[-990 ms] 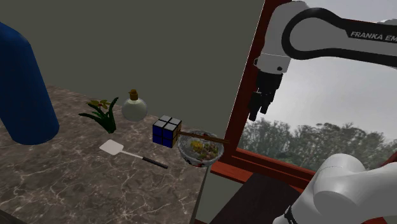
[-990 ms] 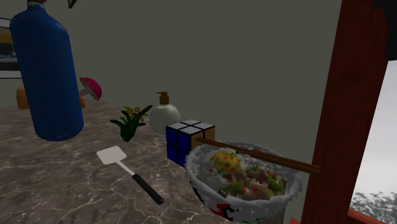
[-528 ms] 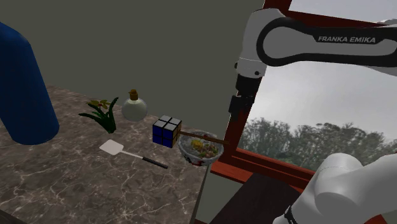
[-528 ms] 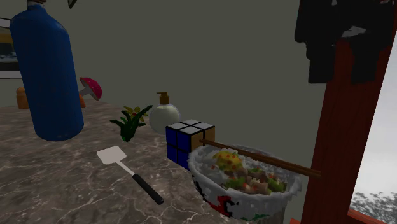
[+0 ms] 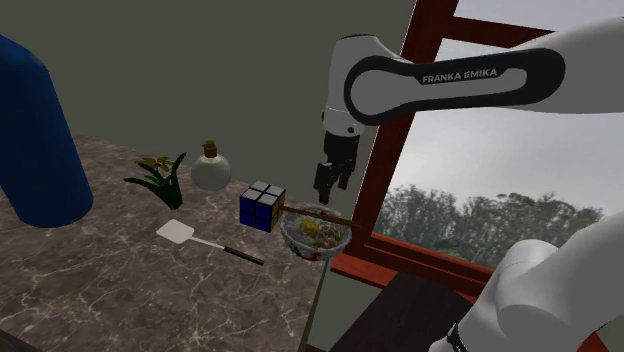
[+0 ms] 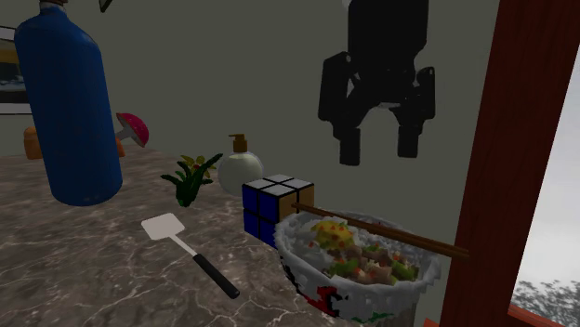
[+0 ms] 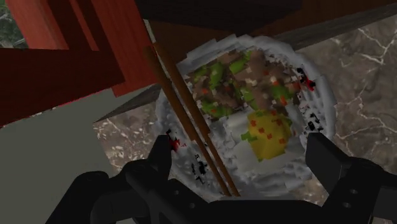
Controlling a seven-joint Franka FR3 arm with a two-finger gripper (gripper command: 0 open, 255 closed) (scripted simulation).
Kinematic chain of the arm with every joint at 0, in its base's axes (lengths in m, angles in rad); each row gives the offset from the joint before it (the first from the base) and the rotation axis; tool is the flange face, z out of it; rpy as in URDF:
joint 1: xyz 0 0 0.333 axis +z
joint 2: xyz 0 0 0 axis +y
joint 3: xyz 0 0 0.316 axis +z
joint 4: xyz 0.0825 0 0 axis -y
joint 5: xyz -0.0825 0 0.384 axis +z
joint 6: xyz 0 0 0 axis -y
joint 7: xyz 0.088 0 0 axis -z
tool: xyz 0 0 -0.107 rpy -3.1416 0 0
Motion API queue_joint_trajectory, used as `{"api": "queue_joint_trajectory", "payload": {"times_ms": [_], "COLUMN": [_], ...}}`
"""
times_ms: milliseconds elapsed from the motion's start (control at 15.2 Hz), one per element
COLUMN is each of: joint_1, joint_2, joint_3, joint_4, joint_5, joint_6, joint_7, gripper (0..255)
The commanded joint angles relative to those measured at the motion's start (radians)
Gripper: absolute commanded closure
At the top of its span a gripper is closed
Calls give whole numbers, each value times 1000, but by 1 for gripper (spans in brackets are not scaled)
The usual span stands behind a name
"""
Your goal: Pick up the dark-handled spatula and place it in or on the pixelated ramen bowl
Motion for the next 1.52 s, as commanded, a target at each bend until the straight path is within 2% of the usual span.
{"api": "queue_joint_trajectory", "payload": {"times_ms": [0, 726, 1122, 1452], "joint_1": [11, 81, 146, 220], "joint_2": [72, 464, 688, 887], "joint_3": [22, 115, 140, 145], "joint_4": [47, 334, 552, 781], "joint_5": [-4, -95, -173, -237], "joint_6": [28, 131, 129, 92], "joint_7": [10, 70, 102, 114], "gripper": [0, 0, 0, 0]}}
